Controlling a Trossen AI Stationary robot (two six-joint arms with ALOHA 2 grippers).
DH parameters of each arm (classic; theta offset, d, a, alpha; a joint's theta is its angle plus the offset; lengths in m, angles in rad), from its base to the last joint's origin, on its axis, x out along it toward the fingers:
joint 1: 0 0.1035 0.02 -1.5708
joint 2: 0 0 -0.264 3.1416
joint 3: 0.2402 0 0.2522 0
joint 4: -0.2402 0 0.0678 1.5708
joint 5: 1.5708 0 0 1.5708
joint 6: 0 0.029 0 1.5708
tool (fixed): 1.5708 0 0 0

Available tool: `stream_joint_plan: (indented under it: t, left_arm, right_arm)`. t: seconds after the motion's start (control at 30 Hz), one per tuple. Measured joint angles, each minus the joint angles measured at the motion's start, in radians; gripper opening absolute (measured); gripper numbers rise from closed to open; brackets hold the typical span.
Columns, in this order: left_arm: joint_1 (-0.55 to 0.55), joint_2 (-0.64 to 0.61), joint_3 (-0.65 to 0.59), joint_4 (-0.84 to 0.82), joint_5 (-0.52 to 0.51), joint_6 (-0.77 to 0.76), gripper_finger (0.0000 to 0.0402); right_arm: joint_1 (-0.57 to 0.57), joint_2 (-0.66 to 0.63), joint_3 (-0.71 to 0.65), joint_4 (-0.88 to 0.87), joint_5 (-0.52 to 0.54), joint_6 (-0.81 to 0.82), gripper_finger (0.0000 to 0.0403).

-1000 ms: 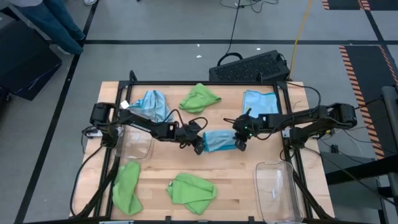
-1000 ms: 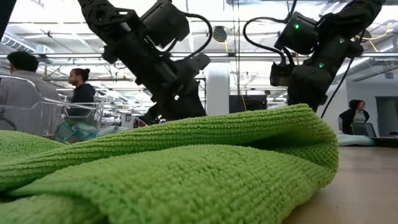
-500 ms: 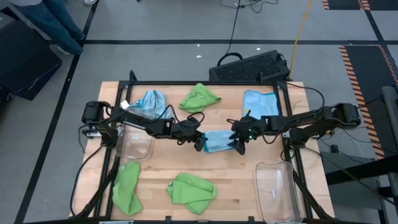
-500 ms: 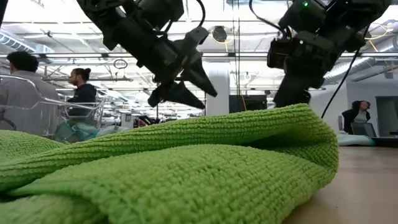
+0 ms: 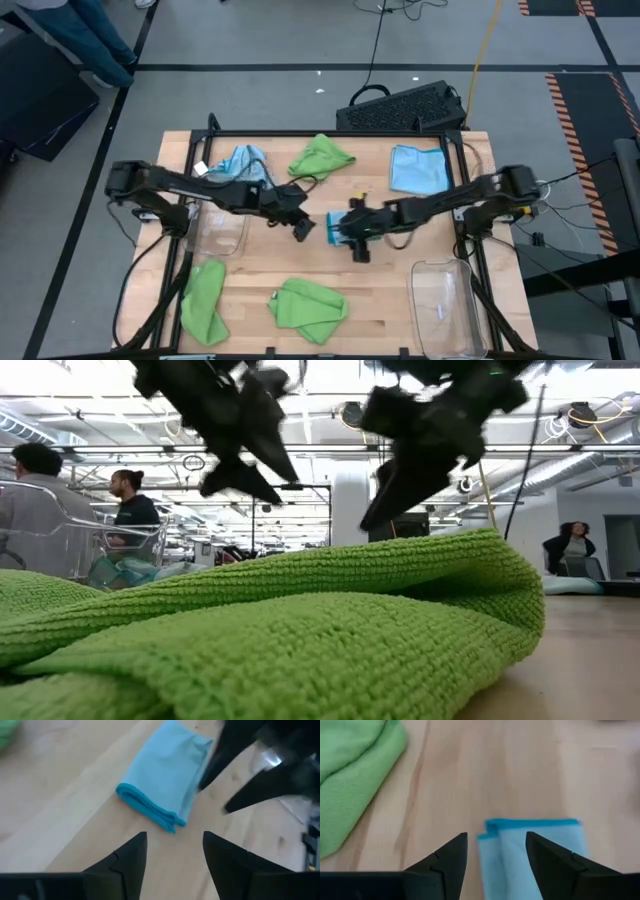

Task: Sort microfiber towel by color & place in baskets
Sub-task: Fold the bottom blue microfiber towel

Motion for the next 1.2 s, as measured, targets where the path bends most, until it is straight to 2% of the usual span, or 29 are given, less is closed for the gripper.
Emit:
stream_joint_plan:
  t: [0.13,0.27,0.47,0.67,0.93,1.2]
  left_arm:
    - [-0.025,-0.123,0.000,-0.141,-0.072,-0.003,0.0195]
    - [-0.059,-0.222,0.000,-0.198,-0.106,-0.044,0.0195]
    - [-0.106,-0.297,0.000,-0.200,-0.131,-0.054,0.0195]
    - [-0.121,-0.308,0.000,-0.224,-0.223,0.012,0.0195]
    - [-0.117,-0.304,0.000,-0.304,-0.229,-0.012,0.0195]
    - [-0.133,-0.308,0.000,-0.367,-0.187,-0.072,0.0195]
  right_arm:
    - [0.001,0.137,0.121,-0.108,0.002,-0.051,0.0192]
    - [0.005,0.197,0.150,-0.161,0.009,-0.128,0.0192]
    - [0.013,0.223,0.150,-0.164,0.104,-0.173,0.0192]
    - [0.010,0.258,0.150,-0.110,0.106,-0.170,0.0184]
    - [0.024,0.268,0.150,-0.102,0.080,-0.135,0.0126]
    - [0.029,0.250,0.149,-0.096,0.077,-0.072,0.0055]
